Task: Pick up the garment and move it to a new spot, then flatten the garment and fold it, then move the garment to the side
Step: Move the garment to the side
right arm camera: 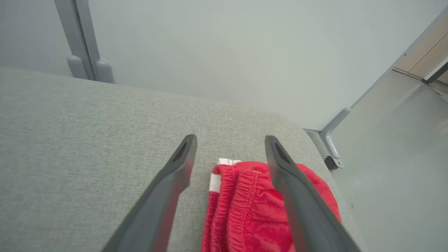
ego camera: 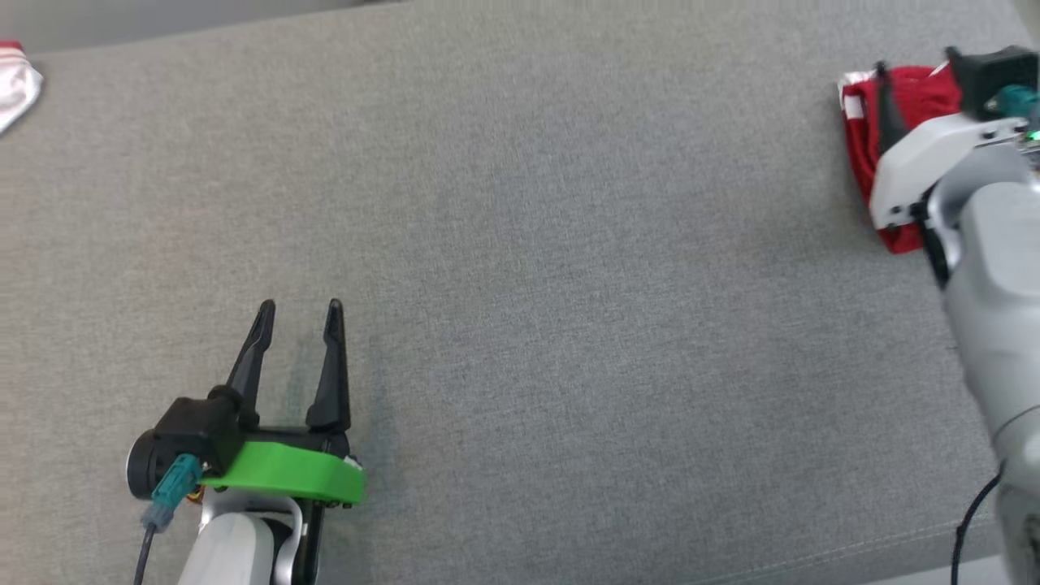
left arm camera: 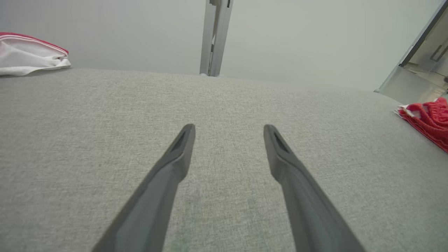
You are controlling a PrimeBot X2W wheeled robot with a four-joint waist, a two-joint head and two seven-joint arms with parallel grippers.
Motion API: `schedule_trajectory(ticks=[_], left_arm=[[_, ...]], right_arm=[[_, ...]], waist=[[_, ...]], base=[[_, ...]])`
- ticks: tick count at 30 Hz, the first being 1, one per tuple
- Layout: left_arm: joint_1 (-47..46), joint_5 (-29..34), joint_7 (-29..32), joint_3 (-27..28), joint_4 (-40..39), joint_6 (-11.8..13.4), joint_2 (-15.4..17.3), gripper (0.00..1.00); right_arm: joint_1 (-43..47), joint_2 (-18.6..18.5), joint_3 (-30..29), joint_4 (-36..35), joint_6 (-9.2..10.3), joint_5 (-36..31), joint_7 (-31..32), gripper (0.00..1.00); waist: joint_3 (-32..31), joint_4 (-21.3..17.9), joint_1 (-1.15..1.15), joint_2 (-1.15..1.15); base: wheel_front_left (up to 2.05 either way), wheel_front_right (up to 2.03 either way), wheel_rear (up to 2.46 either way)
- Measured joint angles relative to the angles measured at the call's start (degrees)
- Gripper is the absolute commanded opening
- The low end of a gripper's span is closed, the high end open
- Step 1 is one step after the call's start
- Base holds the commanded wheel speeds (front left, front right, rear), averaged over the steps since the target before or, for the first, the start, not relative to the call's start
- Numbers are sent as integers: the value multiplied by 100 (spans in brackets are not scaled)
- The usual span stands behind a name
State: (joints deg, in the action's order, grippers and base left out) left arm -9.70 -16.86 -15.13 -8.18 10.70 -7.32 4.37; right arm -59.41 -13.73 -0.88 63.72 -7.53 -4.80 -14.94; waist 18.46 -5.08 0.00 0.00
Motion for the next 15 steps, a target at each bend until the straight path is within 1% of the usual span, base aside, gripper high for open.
schedule_trajectory(ticks=[4, 5, 9, 15], left_arm=[[119, -15, 0, 222, 170, 1, -10, 100], [200, -10, 1, 338, 238, 8, -11, 100], [444, -14, 1, 576, 294, 36, -40, 100], [865, -23, 0, 790, 293, 78, -107, 100]], right_arm=[[378, 420, 129, -481, 0, 141, -5, 100], [642, 549, 193, -735, 0, 178, -5, 100], [1421, 813, 234, -1355, 0, 327, -7, 100], [2796, 1060, 240, -2426, 0, 493, -5, 100]], waist=[[-345, 53, 0, 0], [-512, 88, 0, 0], [-854, 192, 0, 0], [-1294, 398, 0, 0]], base=[[0, 0, 0], [0, 0, 0], [0, 0, 0], [0, 0, 0]])
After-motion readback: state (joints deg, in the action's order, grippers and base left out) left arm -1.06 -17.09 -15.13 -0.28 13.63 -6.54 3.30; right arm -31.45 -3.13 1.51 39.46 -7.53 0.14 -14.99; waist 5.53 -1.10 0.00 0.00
